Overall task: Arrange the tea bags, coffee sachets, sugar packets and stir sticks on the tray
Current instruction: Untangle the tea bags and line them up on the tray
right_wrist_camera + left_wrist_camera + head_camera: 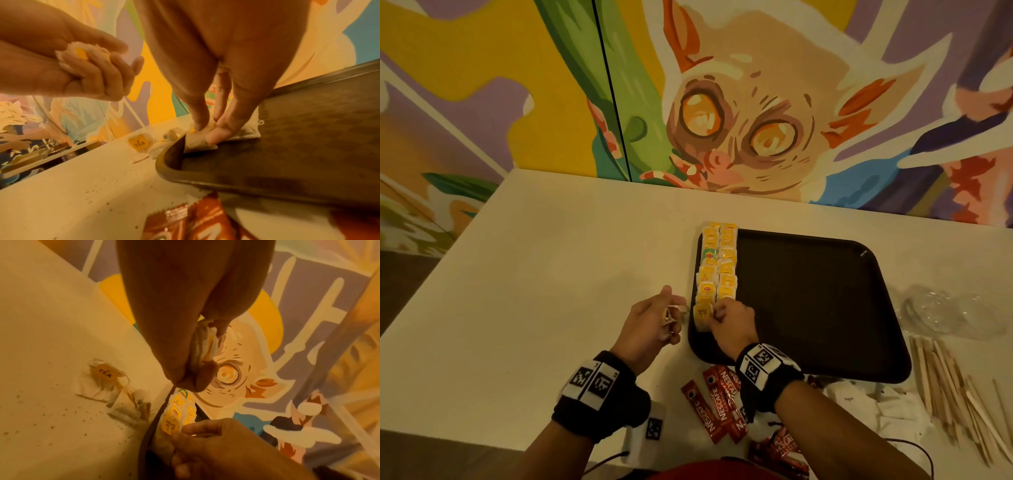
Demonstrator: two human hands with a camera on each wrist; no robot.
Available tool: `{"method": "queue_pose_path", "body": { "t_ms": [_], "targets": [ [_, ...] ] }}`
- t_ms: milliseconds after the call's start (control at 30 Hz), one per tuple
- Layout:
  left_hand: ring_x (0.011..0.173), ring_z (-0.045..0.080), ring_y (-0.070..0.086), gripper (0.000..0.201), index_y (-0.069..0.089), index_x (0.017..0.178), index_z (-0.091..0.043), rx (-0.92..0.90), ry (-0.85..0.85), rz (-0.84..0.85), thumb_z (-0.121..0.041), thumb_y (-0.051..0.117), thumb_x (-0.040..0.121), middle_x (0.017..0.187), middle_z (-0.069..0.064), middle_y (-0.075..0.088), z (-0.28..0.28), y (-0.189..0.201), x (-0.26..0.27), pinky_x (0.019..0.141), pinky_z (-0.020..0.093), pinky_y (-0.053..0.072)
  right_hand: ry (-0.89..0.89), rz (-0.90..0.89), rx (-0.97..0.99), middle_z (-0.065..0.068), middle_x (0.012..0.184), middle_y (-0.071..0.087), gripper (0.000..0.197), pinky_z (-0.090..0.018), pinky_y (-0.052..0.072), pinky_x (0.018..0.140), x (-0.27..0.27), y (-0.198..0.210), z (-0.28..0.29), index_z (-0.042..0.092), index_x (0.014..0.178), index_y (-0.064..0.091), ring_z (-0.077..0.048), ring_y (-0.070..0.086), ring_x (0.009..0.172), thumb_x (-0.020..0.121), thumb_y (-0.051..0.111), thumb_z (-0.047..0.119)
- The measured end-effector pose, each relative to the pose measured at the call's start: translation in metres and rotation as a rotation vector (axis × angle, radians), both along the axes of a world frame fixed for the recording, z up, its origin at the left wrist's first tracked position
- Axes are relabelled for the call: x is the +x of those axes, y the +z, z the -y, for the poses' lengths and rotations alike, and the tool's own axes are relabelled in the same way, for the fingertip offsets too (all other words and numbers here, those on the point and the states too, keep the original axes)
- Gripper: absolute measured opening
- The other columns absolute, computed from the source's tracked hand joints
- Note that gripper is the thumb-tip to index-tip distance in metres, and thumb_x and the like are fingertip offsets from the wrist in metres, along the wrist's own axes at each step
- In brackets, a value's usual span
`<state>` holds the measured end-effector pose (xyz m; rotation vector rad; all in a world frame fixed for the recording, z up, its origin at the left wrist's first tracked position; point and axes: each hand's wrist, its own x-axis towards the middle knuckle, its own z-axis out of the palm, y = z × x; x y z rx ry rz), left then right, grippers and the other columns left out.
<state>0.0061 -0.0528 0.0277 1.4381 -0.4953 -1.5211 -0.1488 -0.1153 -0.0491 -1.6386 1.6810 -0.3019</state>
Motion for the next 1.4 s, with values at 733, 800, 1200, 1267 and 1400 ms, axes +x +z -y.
{"method": "queue_pose_path", "body": {
  "t_ms": [733,800,1200,1267,1400],
  "targets": [
    [0.067,0.02,0.069,0.05,0.063,0.092,-0.005,0.051,-0.08,-0.189,-0.041,0.031,0.103,0.075,0.014,0.071,0.009,0.023,-0.02,0.068,0.035,0.056,0.318,0.363,-0.33,0.006,0.096,0.063,0.012,-0.033,0.053,0.078,-0.005,0.086,-0.038,0.024,0.095,0.071,-0.008,0.056,0.078,0.084,0.075,0.02],
    [0.071,0.019,0.071,0.049,0.063,0.096,-0.004,0.041,-0.083,-0.141,-0.039,0.029,0.104,0.079,0.013,0.073,0.008,0.022,-0.02,0.065,0.033,0.056,0.313,0.379,-0.314,0.008,0.097,0.062,0.01,-0.032,0.053,0.077,-0.008,0.086,-0.039,0.024,0.094,0.072,-0.009,0.056,0.08,0.085,0.075,0.021],
    [0.064,0.017,0.052,0.035,0.064,0.096,-0.005,-0.047,0.04,0.025,-0.031,0.043,0.102,0.075,0.008,0.051,0.011,0.016,-0.015,0.062,0.032,0.048,0.242,0.554,-0.137,0.009,0.095,0.072,0.012,-0.031,0.058,0.082,-0.039,0.102,-0.04,0.02,0.097,0.073,-0.007,0.068,0.088,0.086,0.075,0.02],
    [0.054,0.013,0.038,0.03,0.065,0.095,-0.006,-0.106,-0.04,0.059,-0.029,0.047,0.1,0.065,0.003,0.037,0.011,0.021,-0.014,0.056,0.028,0.042,0.218,0.589,-0.118,0.006,0.091,0.073,0.012,-0.03,0.059,0.081,-0.043,0.104,-0.038,0.018,0.096,0.073,-0.007,0.07,0.084,0.085,0.075,0.019],
    [0.055,0.011,0.038,0.026,0.073,0.097,-0.011,-0.253,-0.345,0.276,-0.033,0.064,0.086,0.06,0.001,0.049,0.007,0.035,-0.014,0.049,0.022,0.035,0.197,0.668,-0.084,-0.003,0.087,0.074,0.015,-0.033,0.061,0.071,-0.048,0.106,-0.03,0.006,0.099,0.072,-0.017,0.073,0.074,0.086,0.074,0.012]
  ]
}}
